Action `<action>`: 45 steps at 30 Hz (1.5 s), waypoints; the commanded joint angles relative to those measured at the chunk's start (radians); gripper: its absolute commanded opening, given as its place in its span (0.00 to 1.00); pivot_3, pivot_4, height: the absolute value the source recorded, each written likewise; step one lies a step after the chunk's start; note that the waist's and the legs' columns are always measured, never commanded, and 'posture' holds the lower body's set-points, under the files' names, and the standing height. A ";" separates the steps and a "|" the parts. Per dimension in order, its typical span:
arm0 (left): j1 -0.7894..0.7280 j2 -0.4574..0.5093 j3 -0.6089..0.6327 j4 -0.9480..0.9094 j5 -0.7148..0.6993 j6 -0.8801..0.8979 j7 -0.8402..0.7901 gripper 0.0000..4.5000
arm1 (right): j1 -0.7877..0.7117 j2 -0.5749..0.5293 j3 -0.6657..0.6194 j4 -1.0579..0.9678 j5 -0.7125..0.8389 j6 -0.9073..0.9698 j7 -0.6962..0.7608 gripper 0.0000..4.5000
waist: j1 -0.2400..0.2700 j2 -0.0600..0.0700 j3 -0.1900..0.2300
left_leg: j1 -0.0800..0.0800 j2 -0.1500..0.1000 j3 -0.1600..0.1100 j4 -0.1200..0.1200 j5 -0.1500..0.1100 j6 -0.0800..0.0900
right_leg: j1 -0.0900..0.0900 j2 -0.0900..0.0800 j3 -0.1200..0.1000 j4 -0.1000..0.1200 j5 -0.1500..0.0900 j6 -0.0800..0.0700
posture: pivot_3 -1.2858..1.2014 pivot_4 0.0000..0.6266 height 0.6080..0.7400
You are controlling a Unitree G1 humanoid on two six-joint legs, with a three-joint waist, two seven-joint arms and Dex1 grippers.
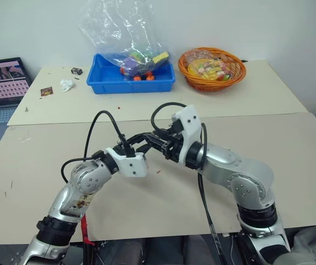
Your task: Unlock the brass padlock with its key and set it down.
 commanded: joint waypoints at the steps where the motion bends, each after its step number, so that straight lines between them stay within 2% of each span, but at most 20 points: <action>1: -0.013 0.001 0.005 -0.043 -0.024 -0.022 0.012 0.18 | 0.010 0.014 0.004 -0.003 -0.022 -0.021 0.027 0.49 | 0.000 0.000 0.000 | 0.000 0.000 0.000 0.000 0.000 0.000 | 0.000 0.000 0.000 0.000 0.000 0.000 | 0.52 0.24 1.00; 11: -0.010 0.008 0.004 -0.046 -0.022 -0.020 0.015 0.18 | 0.084 -0.035 -0.011 -0.012 -0.067 -0.028 0.097 0.49 | 0.000 0.000 0.000 | 0.000 0.000 0.000 0.000 0.000 0.000 | 0.000 0.000 0.000 0.000 0.000 0.000 | 0.52 0.24 1.00; 20: 0.000 0.010 0.007 -0.054 -0.024 -0.018 0.016 0.18 | 0.091 -0.077 -0.047 -0.019 -0.090 -0.031 0.135 0.49 | -0.002 0.000 0.000 | 0.000 0.000 0.000 0.000 0.000 0.000 | 0.000 0.000 0.000 0.000 0.000 0.000 | 0.52 0.24 1.00; 30: -0.002 0.014 0.008 -0.047 -0.031 -0.020 0.018 0.18 | 0.050 -0.036 -0.060 -0.053 -0.063 0.001 0.128 0.49 | -0.001 0.000 0.000 | 0.000 0.000 0.000 0.000 0.000 0.000 | 0.000 0.000 0.000 0.000 0.000 0.000 | 0.52 0.24 1.00; 38: 0.000 0.015 0.008 -0.047 -0.036 -0.018 0.018 0.18 | 0.060 -0.050 -0.089 -0.115 -0.020 0.049 0.147 0.49 | 0.001 0.000 0.000 | 0.000 0.000 0.000 0.000 0.000 0.000 | 0.000 0.000 0.000 0.000 0.000 0.000 | 0.52 0.24 1.00; 45: -0.001 0.014 0.006 -0.049 -0.040 -0.017 0.016 0.18 | 0.034 -0.025 -0.090 -0.094 -0.044 0.057 0.123 0.49 | 0.000 0.000 0.000 | 0.000 0.000 0.000 0.000 0.000 0.000 | 0.000 0.000 0.000 0.000 0.000 0.000 | 0.52 0.24 1.00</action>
